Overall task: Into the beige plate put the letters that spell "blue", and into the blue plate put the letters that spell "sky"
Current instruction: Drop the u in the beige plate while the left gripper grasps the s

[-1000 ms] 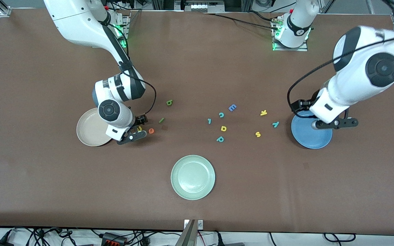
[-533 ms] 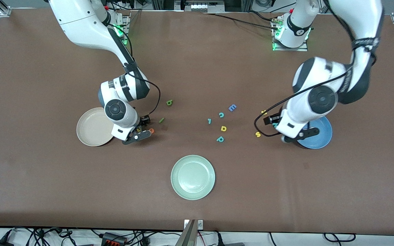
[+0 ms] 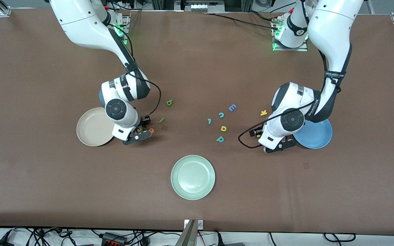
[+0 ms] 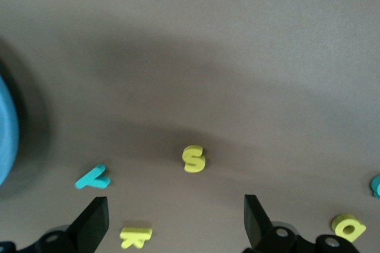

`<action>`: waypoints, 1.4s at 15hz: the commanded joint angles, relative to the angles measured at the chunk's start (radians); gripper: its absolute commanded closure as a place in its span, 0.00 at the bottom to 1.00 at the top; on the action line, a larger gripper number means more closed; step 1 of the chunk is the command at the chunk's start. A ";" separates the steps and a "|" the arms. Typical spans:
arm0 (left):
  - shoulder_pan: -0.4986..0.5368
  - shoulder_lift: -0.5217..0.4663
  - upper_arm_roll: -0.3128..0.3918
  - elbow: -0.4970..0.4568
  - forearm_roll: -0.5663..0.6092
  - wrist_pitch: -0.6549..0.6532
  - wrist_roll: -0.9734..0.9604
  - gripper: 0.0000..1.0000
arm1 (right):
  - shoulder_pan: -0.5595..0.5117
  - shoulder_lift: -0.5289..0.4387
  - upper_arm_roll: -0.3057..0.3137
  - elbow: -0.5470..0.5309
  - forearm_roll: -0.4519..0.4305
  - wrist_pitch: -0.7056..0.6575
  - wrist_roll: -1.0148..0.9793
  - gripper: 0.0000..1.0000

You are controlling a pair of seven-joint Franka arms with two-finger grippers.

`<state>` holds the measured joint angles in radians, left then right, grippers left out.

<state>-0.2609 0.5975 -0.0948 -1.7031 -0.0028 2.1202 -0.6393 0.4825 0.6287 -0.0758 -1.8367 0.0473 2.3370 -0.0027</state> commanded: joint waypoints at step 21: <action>-0.012 0.064 0.010 -0.082 0.024 0.214 0.004 0.58 | -0.318 -0.129 -0.033 -0.068 0.009 -0.256 -0.010 0.90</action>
<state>-0.2718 0.6664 -0.0899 -1.7824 0.0021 2.3217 -0.6390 0.1703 0.4999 -0.1237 -1.8689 0.0473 2.0694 -0.0161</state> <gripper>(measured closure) 0.471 0.749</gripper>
